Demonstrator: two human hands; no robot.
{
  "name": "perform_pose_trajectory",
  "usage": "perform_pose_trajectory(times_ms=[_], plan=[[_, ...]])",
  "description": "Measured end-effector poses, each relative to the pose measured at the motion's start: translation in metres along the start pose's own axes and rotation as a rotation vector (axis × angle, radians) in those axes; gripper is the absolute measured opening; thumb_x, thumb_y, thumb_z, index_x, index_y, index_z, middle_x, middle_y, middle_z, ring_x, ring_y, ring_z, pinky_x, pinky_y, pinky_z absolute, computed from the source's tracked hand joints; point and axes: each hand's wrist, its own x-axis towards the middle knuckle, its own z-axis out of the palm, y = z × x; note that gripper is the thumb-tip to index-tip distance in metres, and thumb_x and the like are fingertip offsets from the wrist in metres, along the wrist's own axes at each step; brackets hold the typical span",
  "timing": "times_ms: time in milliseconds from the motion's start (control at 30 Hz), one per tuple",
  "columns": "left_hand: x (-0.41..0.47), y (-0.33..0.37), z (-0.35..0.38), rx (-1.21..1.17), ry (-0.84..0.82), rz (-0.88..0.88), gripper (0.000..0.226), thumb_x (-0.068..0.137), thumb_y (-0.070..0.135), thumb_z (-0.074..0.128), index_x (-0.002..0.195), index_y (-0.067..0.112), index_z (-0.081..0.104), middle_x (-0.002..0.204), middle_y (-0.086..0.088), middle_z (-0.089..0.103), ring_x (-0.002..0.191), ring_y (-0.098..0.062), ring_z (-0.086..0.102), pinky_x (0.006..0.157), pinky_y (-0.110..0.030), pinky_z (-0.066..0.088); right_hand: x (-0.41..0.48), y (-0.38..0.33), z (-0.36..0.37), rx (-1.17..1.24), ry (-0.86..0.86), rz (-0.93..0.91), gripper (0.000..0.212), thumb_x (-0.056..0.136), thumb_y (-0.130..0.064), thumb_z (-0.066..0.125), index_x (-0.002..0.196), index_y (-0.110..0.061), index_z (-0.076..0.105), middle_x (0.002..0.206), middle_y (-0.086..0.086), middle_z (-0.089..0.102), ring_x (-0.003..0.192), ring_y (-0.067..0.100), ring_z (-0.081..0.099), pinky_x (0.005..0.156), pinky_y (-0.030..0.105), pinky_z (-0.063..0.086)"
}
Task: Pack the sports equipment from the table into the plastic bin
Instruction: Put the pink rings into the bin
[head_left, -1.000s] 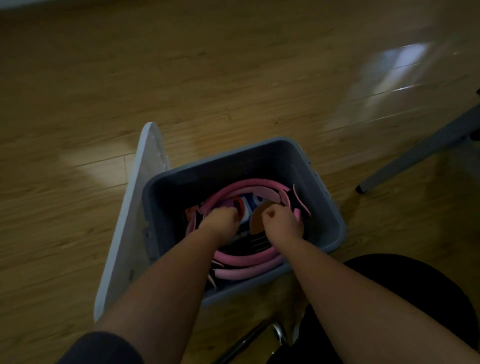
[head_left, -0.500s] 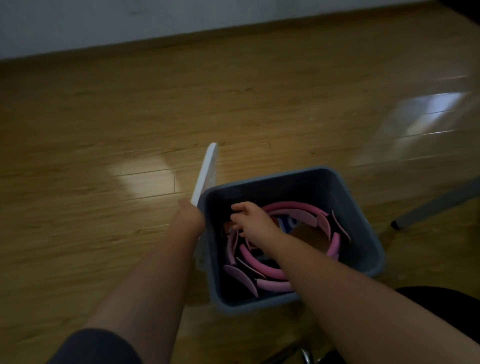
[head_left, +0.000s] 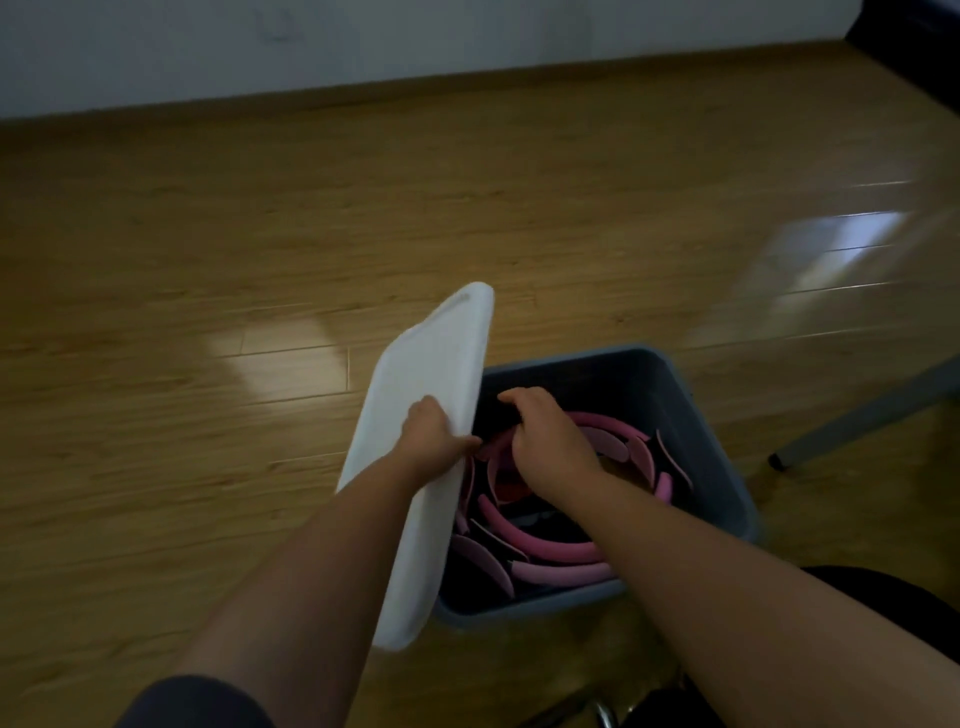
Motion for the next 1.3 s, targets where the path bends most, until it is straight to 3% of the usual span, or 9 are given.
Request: perform_pose_trajectory(times_ms=[200,333,567,700,900,1033,1133,1233,1300], plan=[[-0.034,0.056,0.036,0.254,-0.193,0.295,0.077,0.077,0.041,0.079,0.132,0.004,0.041,0.132,-0.015,0.045,0.12,-0.032,0.048,0.098,-0.038,0.042,-0.017,0.032,-0.027,-0.219,-0.001,-0.005,0.064,0.094,-0.008,0.054,0.152,-0.024,0.031,0.158,-0.002,0.025,0.142,0.021,0.03,0.115,0.038,0.031],[-0.054,0.077,0.074,0.449,-0.327,0.387,0.062,0.083,0.038,0.073,0.128,0.009,0.04,0.128,-0.013,0.044,0.121,-0.033,0.046,0.103,-0.058,0.038,-0.031,0.071,-0.031,-0.231,-0.062,0.104,0.055,0.103,-0.016,0.042,0.155,-0.024,0.025,0.161,-0.001,0.022,0.146,0.019,0.025,0.119,0.036,0.024],[-0.079,0.096,0.134,0.66,-0.445,0.535,0.06,0.09,0.047,0.062,0.133,0.011,0.039,0.133,-0.013,0.044,0.125,-0.033,0.044,0.11,-0.067,0.024,-0.059,0.144,-0.027,-0.391,-0.272,0.363,0.064,0.101,-0.016,0.045,0.157,-0.017,0.014,0.161,0.007,0.022,0.145,0.026,0.027,0.119,0.041,0.025],[-0.087,0.091,0.171,0.76,-0.464,0.593,0.051,0.093,0.03,0.06,0.135,0.011,0.038,0.134,-0.015,0.044,0.127,-0.035,0.044,0.112,-0.07,0.017,-0.069,0.176,-0.015,-0.471,-0.401,0.434,0.071,0.097,-0.012,0.051,0.157,-0.02,0.013,0.161,0.005,0.02,0.145,0.027,0.027,0.119,0.044,0.026],[-0.096,0.08,0.195,0.808,-0.445,0.531,0.052,0.091,0.021,0.06,0.137,0.012,0.037,0.134,-0.013,0.042,0.126,-0.033,0.044,0.112,-0.072,0.014,-0.063,0.197,-0.001,-0.502,-0.551,0.386,0.072,0.096,-0.011,0.05,0.157,-0.019,0.013,0.162,0.007,0.018,0.143,0.031,0.031,0.117,0.047,0.03],[-0.09,0.07,0.199,0.742,-0.491,0.483,0.036,0.098,0.019,0.048,0.133,0.011,0.044,0.133,-0.013,0.045,0.127,-0.033,0.043,0.108,-0.065,0.028,-0.056,0.2,0.012,-0.508,-0.634,0.351,0.065,0.098,-0.01,0.043,0.156,-0.02,0.016,0.162,0.005,0.018,0.142,0.032,0.031,0.116,0.05,0.03],[-0.085,0.068,0.2,0.648,-0.408,0.48,0.039,0.098,0.023,0.05,0.134,0.015,0.04,0.136,-0.012,0.041,0.125,-0.031,0.041,0.104,-0.055,0.037,-0.054,0.203,0.02,-0.519,-0.66,0.356,0.065,0.099,-0.011,0.042,0.157,-0.021,0.014,0.164,0.005,0.011,0.144,0.033,0.029,0.117,0.05,0.028],[-0.073,0.07,0.192,0.633,-0.27,0.417,0.051,0.099,0.038,0.047,0.146,0.025,0.031,0.153,-0.013,0.024,0.136,-0.034,0.03,0.104,-0.049,0.037,-0.049,0.206,0.018,-0.51,-0.695,0.359,0.066,0.099,-0.009,0.043,0.158,-0.018,0.013,0.164,0.008,0.011,0.145,0.034,0.029,0.117,0.047,0.028],[-0.062,0.067,0.186,0.703,-0.3,0.283,0.069,0.097,0.055,0.046,0.155,0.041,0.011,0.164,-0.013,-0.004,0.148,-0.041,0.005,0.113,-0.062,0.02,-0.047,0.207,0.014,-0.496,-0.725,0.361,0.072,0.098,-0.004,0.043,0.159,-0.018,0.007,0.166,0.007,0.001,0.147,0.033,0.025,0.119,0.045,0.026]])
